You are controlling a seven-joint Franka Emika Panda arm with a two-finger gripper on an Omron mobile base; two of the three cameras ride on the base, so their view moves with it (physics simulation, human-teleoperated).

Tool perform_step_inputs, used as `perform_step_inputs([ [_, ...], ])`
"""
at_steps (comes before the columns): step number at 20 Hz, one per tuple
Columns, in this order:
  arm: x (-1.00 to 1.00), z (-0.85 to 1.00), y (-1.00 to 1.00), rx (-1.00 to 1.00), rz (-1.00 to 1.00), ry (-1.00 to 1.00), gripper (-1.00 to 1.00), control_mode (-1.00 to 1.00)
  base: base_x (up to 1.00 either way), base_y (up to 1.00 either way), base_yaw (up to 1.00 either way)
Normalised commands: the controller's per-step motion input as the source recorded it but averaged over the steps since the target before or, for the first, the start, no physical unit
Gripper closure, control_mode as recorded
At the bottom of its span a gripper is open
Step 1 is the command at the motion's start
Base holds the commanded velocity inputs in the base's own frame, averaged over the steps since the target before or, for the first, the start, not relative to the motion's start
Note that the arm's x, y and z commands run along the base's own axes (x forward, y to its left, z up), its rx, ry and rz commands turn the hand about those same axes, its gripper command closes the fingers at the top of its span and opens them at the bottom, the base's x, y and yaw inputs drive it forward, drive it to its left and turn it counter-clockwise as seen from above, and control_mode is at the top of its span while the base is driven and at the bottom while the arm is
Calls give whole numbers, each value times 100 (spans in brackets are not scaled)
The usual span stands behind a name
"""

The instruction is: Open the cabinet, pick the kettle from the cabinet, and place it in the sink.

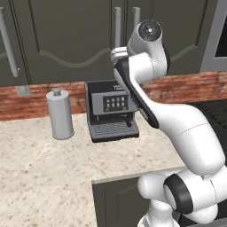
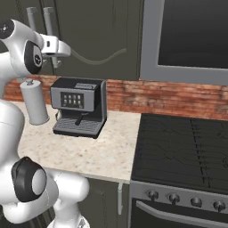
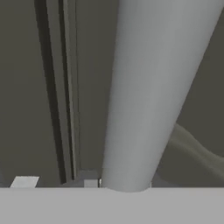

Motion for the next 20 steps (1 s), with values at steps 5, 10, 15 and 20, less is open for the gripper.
perform_step_inputs([
  [5, 7, -3, 15, 19, -15, 8, 100, -100, 0, 0, 0],
  [10, -14, -5, 10, 26, -2, 3, 100, -100, 0, 0, 0],
  [15, -25, -9, 10, 25, 0, 0, 100, -100, 0, 0, 0],
  [20, -37, -6, 9, 24, 0, -5, 100, -100, 0, 0, 0],
])
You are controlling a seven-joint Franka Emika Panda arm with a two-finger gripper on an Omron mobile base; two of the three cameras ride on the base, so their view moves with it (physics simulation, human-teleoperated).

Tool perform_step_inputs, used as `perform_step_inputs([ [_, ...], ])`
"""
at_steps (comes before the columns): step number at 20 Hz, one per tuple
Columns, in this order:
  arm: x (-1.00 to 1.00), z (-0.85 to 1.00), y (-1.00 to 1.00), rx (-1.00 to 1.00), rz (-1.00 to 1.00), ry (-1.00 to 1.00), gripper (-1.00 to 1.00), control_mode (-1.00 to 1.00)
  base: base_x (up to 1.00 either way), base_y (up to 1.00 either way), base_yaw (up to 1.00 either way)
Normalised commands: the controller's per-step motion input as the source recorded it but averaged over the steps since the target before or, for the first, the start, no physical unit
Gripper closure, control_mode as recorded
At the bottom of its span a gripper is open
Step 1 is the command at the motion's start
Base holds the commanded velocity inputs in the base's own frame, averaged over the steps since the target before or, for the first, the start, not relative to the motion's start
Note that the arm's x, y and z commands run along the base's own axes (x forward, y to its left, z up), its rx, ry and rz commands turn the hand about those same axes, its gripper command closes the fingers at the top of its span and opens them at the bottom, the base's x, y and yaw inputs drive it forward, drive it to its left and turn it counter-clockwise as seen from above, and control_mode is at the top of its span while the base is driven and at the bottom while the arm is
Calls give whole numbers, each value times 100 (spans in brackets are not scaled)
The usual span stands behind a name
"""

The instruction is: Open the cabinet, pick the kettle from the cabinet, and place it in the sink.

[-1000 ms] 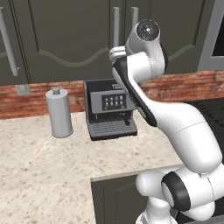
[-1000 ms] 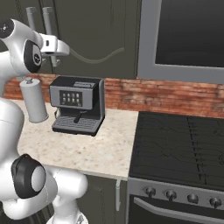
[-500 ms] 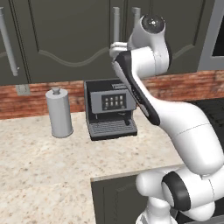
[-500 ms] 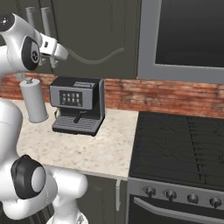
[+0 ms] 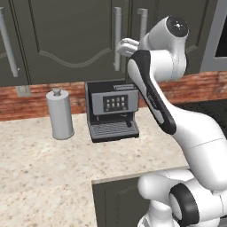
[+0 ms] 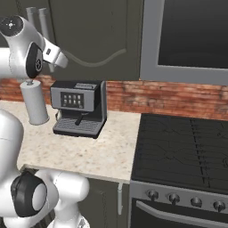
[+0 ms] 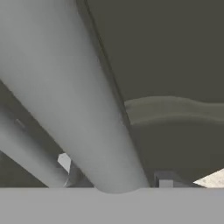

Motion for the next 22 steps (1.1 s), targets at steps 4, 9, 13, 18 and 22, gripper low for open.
perform_step_inputs([
  [4, -45, 0, 5, 21, 2, -7, 100, -100, 0, 0, 0],
  [9, -48, 0, 0, 18, 6, -6, 100, -100, 0, 0, 0],
  [13, -51, 0, 0, 14, 11, -3, 100, -100, 0, 0, 0],
  [18, -48, 2, -2, 11, 15, 0, 100, -100, 0, 0, 0],
  [22, -52, 2, -6, 9, 19, 0, 100, -100, 0, 0, 0],
])
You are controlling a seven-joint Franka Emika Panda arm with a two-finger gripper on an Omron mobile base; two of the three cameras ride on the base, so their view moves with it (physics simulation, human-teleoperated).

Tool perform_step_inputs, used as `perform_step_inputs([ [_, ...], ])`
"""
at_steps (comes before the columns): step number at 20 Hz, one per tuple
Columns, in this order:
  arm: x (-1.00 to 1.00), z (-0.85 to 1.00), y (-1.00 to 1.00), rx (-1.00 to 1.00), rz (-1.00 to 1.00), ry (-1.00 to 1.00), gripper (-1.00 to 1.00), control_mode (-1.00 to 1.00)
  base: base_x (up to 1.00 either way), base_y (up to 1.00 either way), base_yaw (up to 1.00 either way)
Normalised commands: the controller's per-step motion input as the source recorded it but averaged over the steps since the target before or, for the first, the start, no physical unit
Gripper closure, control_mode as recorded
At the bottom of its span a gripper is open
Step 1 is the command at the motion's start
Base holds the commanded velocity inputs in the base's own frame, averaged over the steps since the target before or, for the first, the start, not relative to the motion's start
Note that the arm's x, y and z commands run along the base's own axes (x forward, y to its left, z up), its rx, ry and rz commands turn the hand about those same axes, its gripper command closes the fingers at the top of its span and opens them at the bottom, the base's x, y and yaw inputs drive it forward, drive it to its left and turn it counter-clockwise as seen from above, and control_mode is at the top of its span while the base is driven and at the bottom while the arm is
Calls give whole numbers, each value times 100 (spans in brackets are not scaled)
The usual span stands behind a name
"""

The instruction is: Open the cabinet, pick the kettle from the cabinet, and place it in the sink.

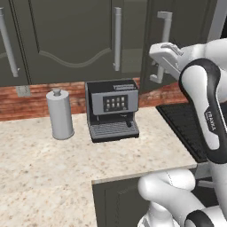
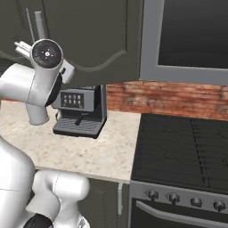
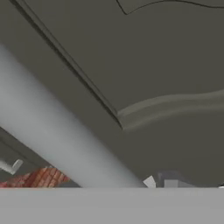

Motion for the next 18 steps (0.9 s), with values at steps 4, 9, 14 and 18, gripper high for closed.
perform_step_inputs([
  [4, -57, 2, -10, 9, 21, 0, 100, -100, 0, 0, 0],
  [9, -58, 1, -10, 9, 21, 0, 100, -100, 0, 0, 0],
  [14, -56, 1, -9, 10, 20, 0, 100, -100, 0, 0, 0],
  [18, -54, 0, -8, 11, 19, 0, 100, -100, 0, 0, 0],
])
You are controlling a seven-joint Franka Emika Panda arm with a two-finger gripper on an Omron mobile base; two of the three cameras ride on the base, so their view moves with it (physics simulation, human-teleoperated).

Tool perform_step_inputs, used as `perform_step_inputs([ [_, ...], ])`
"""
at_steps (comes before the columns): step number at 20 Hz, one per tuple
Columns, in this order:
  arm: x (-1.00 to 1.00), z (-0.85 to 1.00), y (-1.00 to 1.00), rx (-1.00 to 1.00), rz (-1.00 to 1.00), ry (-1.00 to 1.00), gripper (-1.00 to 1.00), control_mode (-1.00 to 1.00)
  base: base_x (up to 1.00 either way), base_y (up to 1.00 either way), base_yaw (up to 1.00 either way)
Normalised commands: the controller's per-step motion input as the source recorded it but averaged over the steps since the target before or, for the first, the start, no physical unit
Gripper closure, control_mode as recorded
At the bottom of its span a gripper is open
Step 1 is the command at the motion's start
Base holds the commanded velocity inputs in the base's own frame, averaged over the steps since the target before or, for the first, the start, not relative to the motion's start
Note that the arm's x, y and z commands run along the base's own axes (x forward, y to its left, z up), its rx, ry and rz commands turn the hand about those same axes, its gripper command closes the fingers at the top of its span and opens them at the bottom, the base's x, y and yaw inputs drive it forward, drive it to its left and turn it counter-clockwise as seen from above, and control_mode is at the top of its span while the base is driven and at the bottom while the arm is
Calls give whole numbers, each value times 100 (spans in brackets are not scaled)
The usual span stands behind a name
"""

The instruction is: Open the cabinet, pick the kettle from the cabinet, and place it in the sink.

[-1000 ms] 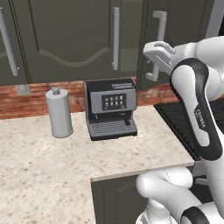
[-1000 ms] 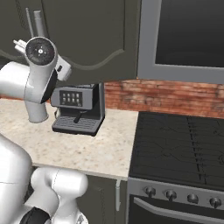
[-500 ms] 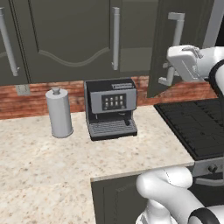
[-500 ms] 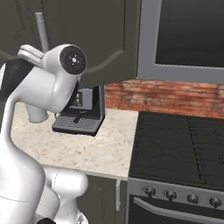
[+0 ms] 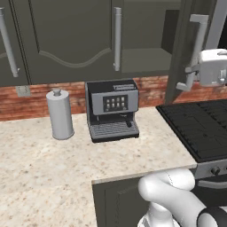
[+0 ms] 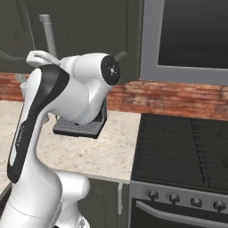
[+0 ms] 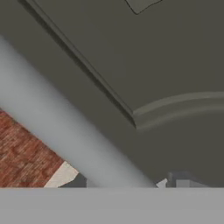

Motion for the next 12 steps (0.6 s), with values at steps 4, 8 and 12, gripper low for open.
perform_step_inputs([
  [4, -47, 0, -2, 13, 17, 0, 100, -100, 0, 0, 0],
  [8, -41, 0, 0, 21, 15, -1, 100, -100, 0, 0, 0],
  [12, -36, -1, 0, 18, 11, -1, 100, -100, 0, 0, 0],
])
